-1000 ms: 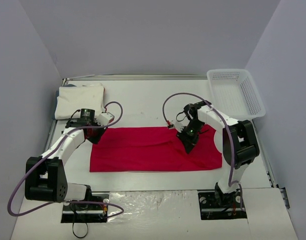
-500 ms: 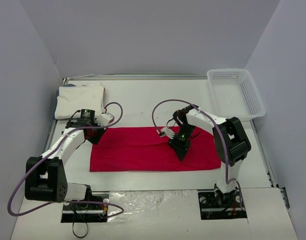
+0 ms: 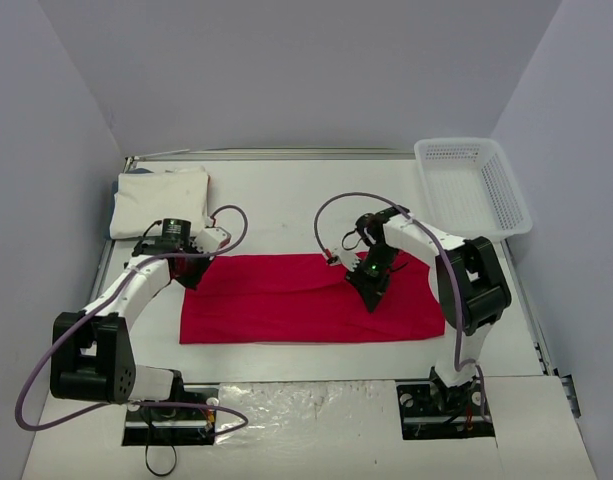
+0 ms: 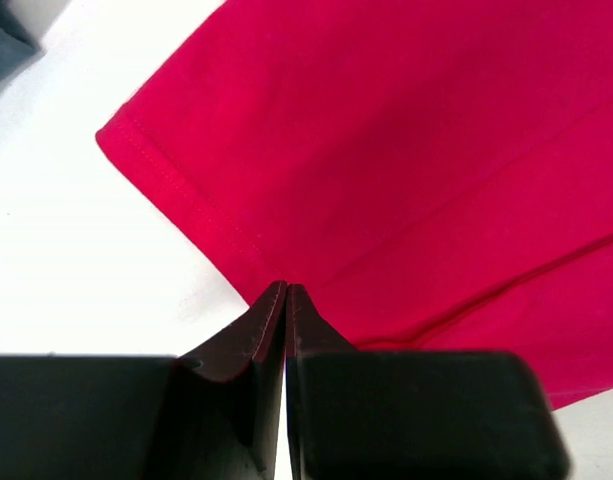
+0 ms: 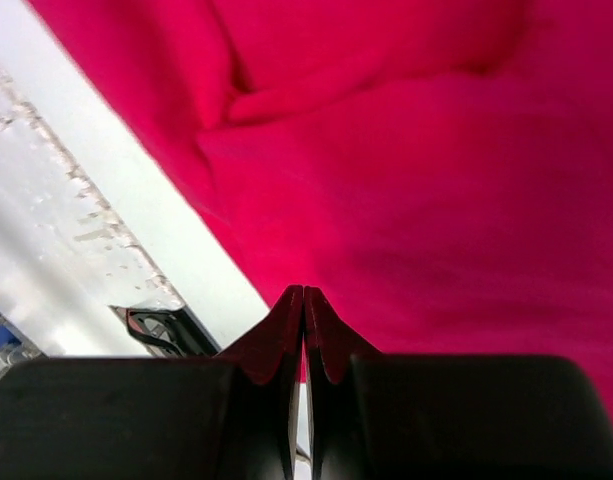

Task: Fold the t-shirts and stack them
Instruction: Rotate the tshirt 95 degrees

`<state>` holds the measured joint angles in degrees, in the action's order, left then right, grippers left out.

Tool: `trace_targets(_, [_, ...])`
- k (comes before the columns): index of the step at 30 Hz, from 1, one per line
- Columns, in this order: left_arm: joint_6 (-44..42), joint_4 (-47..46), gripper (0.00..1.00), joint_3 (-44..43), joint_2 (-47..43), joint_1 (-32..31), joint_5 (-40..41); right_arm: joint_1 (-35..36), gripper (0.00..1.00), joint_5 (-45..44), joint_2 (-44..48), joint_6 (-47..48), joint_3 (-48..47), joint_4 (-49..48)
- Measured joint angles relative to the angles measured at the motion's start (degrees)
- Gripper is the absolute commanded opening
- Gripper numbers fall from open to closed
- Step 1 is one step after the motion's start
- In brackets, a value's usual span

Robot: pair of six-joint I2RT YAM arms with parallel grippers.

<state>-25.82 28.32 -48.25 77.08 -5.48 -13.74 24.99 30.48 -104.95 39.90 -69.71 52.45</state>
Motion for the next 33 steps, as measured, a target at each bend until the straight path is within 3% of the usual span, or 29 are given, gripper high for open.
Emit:
trace_targets(9, [-1.0,-1.0,0.02,-0.4,3.8,-1.0,-0.4,-6.3,0.0,-7.4,0.6,-3.9,1.6,-4.2])
trace_targets(15, [-2.0,-2.7,0.02,-1.9,11.7,-1.6,-0.4,-9.1,0.0,-10.6,-3.1,-5.3,1.6,-7.0])
trace_targets(23, [-4.4,-0.6,0.02,-9.2,18.7,-2.4,0.4,-9.7,0.0,-10.8,-6.9,-7.8,-1.0,-5.1])
trace_targets(28, [-6.8,1.8,0.02,-11.2,20.2,-3.3,1.9,-10.4,0.0,-11.0,-13.1,-9.9,-9.0,-0.2])
trace_targets(33, [-8.1,4.0,0.02,-11.8,20.6,-5.0,3.7,-11.6,0.0,-12.0,-22.7,-11.8,-25.9,4.1])
